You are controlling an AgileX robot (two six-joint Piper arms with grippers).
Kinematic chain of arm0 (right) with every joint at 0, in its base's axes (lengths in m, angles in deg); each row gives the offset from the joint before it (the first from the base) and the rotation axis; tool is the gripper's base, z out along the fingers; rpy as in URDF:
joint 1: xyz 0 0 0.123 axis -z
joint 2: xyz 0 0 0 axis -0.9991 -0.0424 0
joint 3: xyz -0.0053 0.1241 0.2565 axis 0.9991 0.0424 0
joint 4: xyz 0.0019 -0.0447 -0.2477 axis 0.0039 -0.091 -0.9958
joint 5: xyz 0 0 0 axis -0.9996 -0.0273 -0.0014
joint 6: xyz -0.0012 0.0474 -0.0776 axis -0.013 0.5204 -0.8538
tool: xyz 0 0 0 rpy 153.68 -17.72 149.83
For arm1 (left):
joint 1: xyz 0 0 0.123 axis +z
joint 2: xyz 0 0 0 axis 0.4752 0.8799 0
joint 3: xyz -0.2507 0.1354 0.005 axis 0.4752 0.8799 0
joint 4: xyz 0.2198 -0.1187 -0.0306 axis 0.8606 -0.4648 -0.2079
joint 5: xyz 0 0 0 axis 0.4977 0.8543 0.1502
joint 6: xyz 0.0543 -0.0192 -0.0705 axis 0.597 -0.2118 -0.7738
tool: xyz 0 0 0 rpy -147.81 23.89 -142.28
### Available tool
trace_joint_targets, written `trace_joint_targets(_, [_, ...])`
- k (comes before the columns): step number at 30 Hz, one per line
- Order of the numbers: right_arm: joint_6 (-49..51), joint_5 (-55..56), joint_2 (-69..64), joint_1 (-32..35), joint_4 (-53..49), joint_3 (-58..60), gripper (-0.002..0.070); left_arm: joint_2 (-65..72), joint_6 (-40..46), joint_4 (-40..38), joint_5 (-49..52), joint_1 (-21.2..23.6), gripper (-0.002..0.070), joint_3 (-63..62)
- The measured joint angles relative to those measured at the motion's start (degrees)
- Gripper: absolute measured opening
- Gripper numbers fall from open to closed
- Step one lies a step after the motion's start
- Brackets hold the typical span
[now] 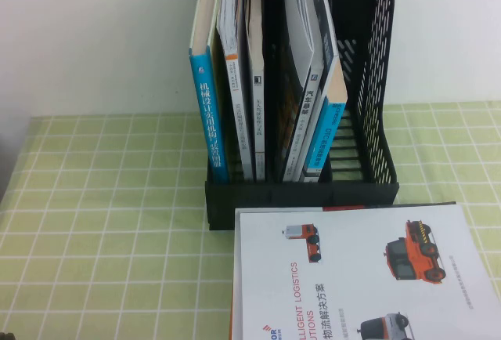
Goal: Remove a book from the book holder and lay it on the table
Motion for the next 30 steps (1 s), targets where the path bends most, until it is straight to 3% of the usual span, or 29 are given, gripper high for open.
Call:
trace_joint_targets(20, [0.0, 2.6, 0.0, 0.0, 0.0, 0.0, -0.0001, 0.0, 0.22, -0.04, -0.1, 0.0, -0.0003, 0.0])
trace_joint_targets(25, [0.0, 7.84, 0.0, 0.0, 1.24, 0.0, -0.0001, 0.0, 0.22, -0.26, -1.24, 0.0, -0.0002, 0.0])
trace_joint_targets(30, [0.09, 16.59, 0.0, 0.0, 7.22, 0.0, -0.0002, 0.0, 0.22, -1.47, -8.79, 0.0, -0.0003, 0.11])
